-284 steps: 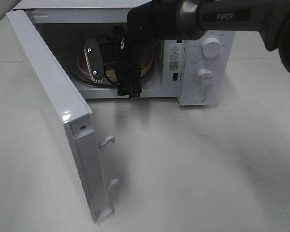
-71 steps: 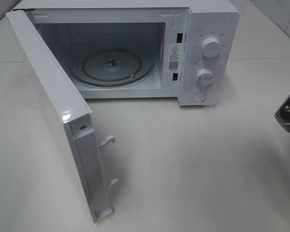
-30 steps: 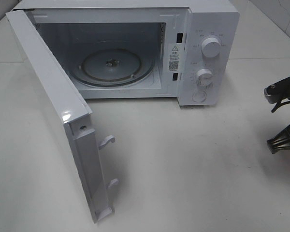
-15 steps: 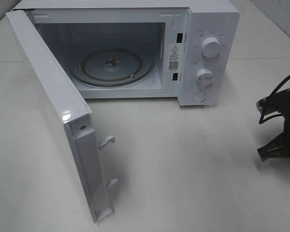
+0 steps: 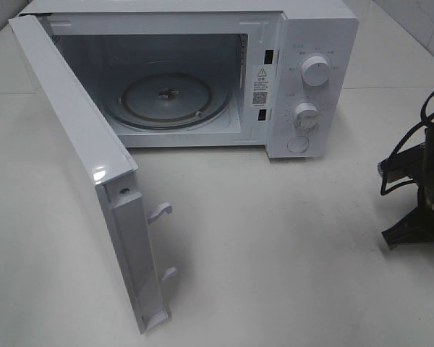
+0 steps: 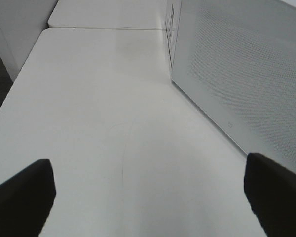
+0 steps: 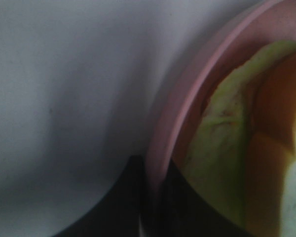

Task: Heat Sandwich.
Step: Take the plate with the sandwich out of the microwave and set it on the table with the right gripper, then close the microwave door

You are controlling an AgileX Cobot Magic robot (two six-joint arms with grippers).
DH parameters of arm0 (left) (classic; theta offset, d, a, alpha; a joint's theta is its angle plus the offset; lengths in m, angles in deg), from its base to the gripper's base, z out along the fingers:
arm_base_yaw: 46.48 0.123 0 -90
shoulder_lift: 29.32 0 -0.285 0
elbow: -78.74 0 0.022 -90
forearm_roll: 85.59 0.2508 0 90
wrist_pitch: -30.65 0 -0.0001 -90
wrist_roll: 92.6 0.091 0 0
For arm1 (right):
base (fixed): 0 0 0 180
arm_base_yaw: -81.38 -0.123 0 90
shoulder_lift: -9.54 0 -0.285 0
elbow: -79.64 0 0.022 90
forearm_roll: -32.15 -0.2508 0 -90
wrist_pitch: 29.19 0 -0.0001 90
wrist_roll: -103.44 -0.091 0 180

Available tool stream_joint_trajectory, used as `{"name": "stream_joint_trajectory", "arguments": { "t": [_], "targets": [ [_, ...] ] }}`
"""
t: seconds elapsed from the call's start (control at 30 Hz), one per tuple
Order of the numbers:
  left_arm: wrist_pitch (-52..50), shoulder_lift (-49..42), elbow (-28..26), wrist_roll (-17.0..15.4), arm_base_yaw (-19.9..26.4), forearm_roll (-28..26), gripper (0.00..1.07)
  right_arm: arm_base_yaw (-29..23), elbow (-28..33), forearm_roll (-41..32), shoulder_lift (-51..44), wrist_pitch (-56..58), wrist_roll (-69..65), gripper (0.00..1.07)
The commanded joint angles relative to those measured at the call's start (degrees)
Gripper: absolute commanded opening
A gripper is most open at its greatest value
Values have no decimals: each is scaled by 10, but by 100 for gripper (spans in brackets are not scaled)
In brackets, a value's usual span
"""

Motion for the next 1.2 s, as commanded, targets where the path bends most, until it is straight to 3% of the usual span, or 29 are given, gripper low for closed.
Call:
{"name": "stream_joint_trajectory", "arguments": {
  "t": [0.03,0.23,0.3,0.33,0.37,0.5,0.57,0.9,1.0,1.2],
  "targets": [
    [-4,-15,2,0,2,-2,98,3,-3,11,4,3,-4,5],
    [-4,-15,2,0,2,-2,98,3,-3,10,4,3,-4,17],
    [-4,-15,2,0,2,-2,98,3,-4,3,3,3,-2,24],
    [-4,-15,2,0,2,-2,98,3,-5,-2,-2,3,3,33],
    [-4,-15,2,0,2,-2,98,3,-5,-2,-2,3,3,33],
    [-4,-15,2,0,2,-2,98,3,-9,-26,-32,8,36,51],
    [-4,-15,2,0,2,-2,98,3,-9,-34,-39,8,45,53],
    [-4,-15,2,0,2,-2,98,3,-9,-187,-135,29,206,68],
    [-4,-15,2,0,2,-2,98,3,-15,-256,-179,54,289,81],
    [-4,-15,2,0,2,-2,98,3,-33,-342,-239,106,367,86]
  ]
}}
